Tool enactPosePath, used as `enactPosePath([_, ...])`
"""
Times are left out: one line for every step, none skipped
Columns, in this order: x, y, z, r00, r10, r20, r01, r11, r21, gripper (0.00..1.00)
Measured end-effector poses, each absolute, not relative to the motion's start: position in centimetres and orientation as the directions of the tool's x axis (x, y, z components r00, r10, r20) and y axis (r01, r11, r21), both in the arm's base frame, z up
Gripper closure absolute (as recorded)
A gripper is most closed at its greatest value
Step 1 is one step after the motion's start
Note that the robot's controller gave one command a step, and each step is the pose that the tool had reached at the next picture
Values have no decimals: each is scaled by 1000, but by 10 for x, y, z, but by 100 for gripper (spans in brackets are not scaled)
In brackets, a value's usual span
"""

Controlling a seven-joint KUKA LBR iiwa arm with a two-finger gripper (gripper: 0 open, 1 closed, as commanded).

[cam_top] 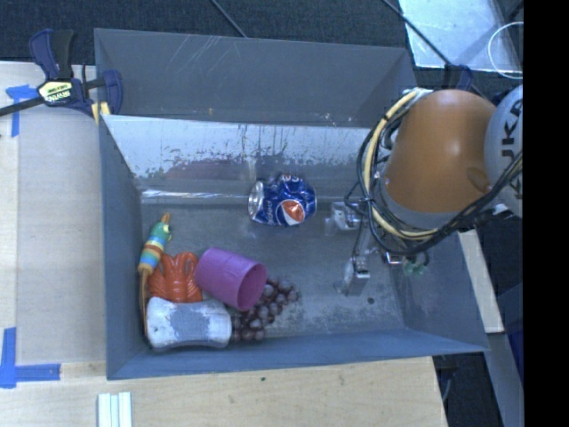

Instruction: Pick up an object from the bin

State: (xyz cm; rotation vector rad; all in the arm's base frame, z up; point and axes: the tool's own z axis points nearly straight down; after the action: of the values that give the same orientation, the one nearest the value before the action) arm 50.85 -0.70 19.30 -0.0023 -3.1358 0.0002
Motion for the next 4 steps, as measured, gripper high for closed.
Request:
enactPosePath([510, -7, 198, -1000, 2, -3, 2, 1000, 0, 0])
enactPosePath([506, 63, 91, -984, -178, -6, -178, 984, -1, 0])
enactPosePath([517, 61, 123, -944, -329, -11, -328, 944, -5, 0])
enactPosePath([484, 63, 99, -799, -602, 2, -602, 799, 1, 0])
